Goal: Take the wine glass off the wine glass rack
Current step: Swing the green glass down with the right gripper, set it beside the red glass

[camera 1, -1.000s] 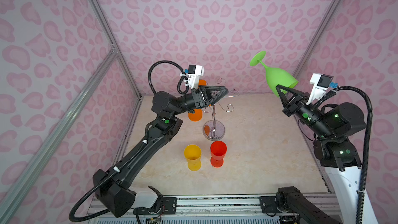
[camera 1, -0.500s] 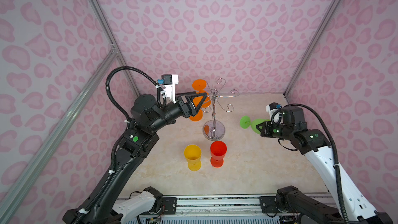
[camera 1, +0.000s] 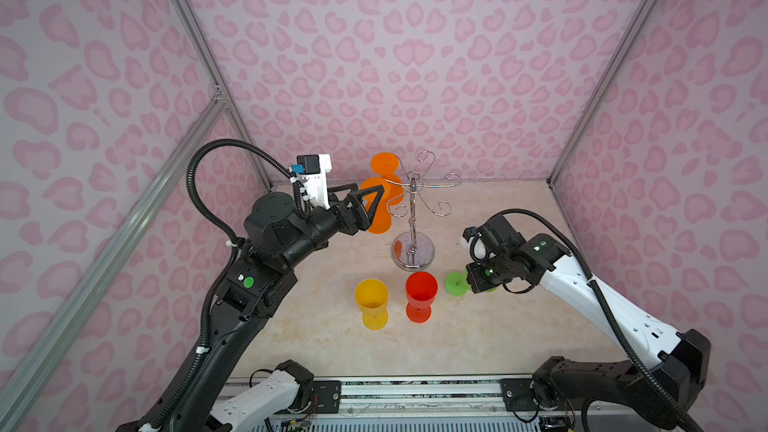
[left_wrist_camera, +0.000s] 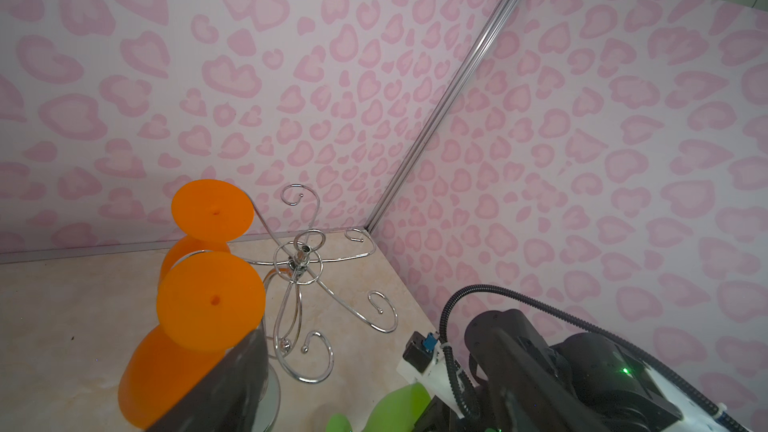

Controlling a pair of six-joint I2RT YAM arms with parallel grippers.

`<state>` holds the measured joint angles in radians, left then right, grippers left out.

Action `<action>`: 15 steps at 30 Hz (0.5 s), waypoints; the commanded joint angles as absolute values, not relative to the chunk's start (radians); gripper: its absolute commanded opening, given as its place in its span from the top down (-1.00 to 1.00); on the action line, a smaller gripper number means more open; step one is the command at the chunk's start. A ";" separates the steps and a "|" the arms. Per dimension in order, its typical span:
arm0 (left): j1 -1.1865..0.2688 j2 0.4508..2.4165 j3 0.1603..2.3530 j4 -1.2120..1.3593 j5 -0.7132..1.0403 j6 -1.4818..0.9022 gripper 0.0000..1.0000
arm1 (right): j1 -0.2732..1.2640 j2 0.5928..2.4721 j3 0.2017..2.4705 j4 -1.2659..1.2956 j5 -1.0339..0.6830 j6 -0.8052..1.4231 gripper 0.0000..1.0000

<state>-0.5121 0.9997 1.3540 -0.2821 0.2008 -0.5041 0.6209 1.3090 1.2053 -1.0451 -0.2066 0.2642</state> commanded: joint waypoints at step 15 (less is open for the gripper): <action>-0.505 0.982 1.351 -0.293 0.190 -0.477 -0.68 | 0.741 1.519 1.341 -1.212 -0.095 0.196 1.00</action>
<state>-0.5060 0.9825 1.3525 -0.3012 0.1902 -0.4896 0.7357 1.5028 1.3388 -1.1542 -0.1230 0.2062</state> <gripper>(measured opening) 0.843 0.049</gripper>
